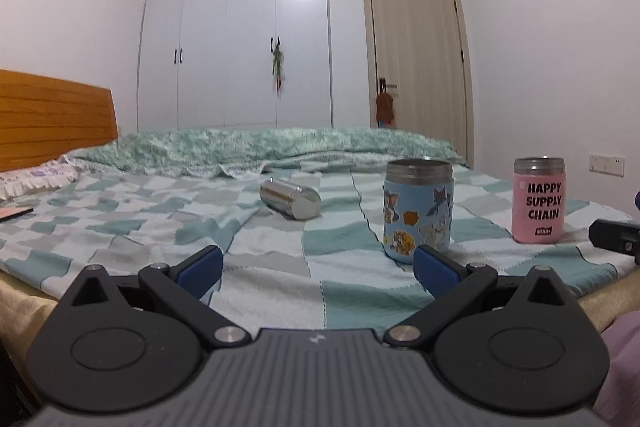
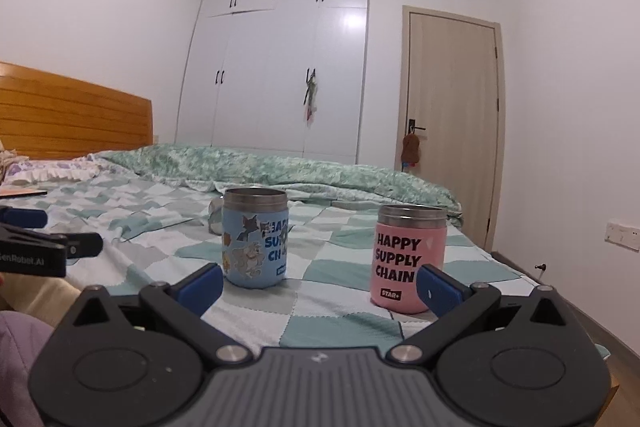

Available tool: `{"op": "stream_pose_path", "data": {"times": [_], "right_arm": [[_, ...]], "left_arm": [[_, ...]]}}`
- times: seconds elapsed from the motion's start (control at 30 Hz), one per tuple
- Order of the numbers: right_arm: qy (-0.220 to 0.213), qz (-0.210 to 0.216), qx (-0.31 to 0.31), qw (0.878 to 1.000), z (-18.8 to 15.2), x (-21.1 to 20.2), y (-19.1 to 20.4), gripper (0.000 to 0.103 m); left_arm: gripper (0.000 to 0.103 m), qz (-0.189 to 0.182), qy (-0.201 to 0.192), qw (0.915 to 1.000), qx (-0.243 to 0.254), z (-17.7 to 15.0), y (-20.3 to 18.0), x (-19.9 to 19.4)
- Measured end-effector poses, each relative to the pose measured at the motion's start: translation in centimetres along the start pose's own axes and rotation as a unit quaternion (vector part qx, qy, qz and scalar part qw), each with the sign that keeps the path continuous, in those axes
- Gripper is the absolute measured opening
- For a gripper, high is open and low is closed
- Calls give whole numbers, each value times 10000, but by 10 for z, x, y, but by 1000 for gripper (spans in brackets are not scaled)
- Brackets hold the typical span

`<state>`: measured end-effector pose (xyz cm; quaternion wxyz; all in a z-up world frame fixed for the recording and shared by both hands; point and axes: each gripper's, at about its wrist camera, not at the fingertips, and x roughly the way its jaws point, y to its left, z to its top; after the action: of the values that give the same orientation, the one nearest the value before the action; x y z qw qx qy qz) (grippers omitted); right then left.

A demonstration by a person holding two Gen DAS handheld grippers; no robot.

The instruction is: Flip cup upright

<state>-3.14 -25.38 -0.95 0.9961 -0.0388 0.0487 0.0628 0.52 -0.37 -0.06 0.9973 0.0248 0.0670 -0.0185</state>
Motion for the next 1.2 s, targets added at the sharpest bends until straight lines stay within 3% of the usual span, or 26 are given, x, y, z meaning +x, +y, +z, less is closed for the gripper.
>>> {"op": "stream_pose_path", "data": {"times": [1.2], "right_arm": [[-128, -69, 122, 9998, -4, 0, -3, 103]], "left_arm": [[103, 20, -224, 9997, 26, -2, 1, -9]]}}
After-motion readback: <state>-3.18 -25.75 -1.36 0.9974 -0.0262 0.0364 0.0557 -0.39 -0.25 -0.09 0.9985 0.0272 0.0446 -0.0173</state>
